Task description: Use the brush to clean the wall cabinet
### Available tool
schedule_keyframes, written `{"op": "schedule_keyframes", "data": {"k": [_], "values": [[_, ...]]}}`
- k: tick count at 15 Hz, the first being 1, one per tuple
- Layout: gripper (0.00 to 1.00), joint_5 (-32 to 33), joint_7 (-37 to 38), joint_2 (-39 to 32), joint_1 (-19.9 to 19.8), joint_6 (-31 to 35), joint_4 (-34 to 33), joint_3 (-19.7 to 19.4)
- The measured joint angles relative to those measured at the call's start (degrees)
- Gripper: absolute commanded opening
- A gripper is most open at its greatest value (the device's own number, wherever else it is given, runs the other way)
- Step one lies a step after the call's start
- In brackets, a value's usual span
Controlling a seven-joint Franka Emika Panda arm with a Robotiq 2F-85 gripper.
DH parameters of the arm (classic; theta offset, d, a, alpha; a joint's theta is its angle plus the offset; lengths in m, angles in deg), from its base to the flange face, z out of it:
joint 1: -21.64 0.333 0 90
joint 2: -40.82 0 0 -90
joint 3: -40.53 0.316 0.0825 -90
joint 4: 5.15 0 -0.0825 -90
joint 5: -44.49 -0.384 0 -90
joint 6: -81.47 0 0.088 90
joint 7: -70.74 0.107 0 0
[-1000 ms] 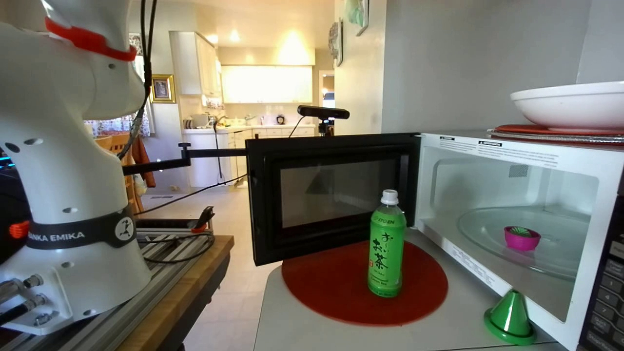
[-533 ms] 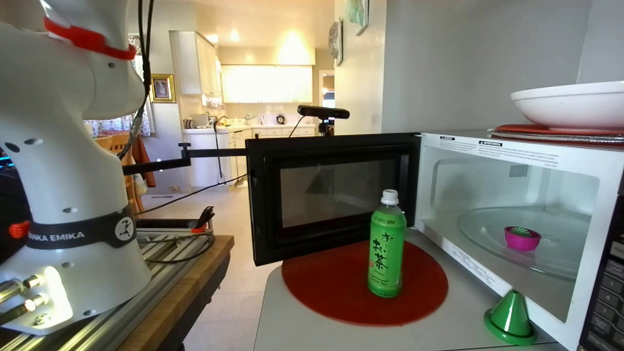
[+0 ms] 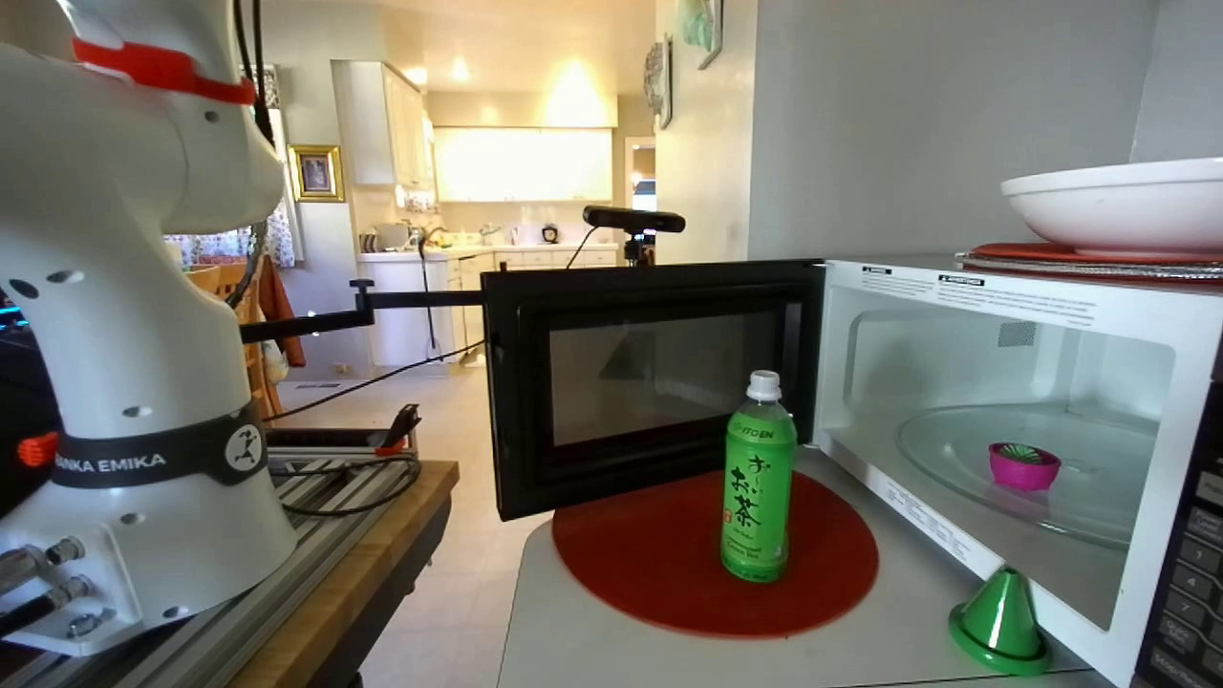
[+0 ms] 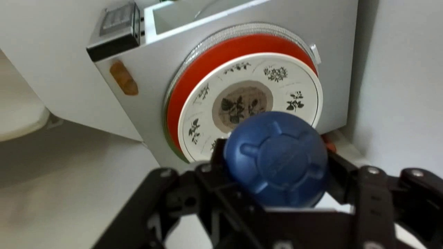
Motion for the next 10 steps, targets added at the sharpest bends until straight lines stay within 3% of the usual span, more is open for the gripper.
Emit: {"op": "schedule_keyframes", "data": {"k": [10], "values": [[0.35,1.3,2.4,10.0,0.0,-0.7,26.6,-0.7]]}}
